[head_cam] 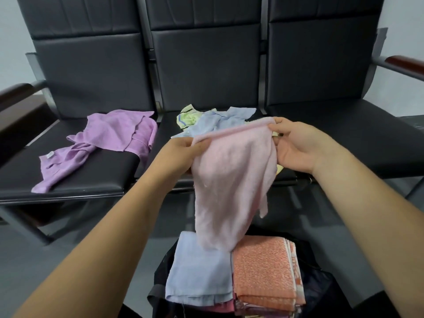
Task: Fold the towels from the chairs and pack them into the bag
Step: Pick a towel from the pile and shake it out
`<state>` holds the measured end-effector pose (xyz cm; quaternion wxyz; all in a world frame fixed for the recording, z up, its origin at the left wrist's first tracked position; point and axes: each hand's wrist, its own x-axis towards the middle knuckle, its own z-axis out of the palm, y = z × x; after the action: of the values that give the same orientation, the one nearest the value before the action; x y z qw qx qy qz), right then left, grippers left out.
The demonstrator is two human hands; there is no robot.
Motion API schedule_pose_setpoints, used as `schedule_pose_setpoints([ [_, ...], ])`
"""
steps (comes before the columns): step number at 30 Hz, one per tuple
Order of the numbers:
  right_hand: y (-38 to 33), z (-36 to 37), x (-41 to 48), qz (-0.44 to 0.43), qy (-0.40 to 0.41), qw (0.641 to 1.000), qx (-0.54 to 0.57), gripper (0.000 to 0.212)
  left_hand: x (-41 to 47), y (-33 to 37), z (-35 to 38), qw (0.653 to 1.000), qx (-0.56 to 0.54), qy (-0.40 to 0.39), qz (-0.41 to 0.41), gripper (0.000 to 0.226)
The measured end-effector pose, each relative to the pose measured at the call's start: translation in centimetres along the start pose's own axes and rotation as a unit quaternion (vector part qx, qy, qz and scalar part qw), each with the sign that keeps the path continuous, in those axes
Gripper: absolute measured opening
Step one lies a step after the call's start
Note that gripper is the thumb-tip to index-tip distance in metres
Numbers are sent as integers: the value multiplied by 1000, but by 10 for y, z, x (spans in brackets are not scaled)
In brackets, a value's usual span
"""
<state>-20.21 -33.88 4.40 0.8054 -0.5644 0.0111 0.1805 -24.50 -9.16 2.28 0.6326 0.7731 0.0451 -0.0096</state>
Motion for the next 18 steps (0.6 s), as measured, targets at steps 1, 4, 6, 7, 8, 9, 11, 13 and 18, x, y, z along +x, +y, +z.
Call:
schedule_pose_setpoints([
  [1, 1, -1, 1, 9, 2, 1000, 15, 24, -1, 2, 2, 997, -65, -22, -30, 31],
  [4, 10, -6, 4, 21, 35, 998, -52, 21, -1, 2, 0, 978, -133, -136, -85, 38],
  [6, 12, -9, 7, 21, 73, 987, -139, 22, 1, -4, -3, 979, -88, -147, -107, 31],
  [7, 12, -9, 8, 19, 87, 981, -175, 21, 2, -6, -3, 984, -51, -131, -109, 23],
  [8, 13, -8, 9, 16, 95, 977, -193, 21, 3, -8, -3, 988, -16, -111, -103, 13],
  [9, 13, -7, 9, 14, 96, 978, -187, 23, 3, -9, -2, 991, 5, -97, -92, 4],
  [11, 13, -2, 6, 17, 49, 988, -143, 24, 5, -10, 2, 995, -2, -81, -66, 13],
  [13, 12, 1, 1, 27, -43, 988, -143, 29, 3, -9, 5, 997, -13, -61, -53, 21],
  [18, 19, -3, 5, -14, -6, 946, -325, 24, 4, -8, 6, 998, -30, 17, -45, 25],
])
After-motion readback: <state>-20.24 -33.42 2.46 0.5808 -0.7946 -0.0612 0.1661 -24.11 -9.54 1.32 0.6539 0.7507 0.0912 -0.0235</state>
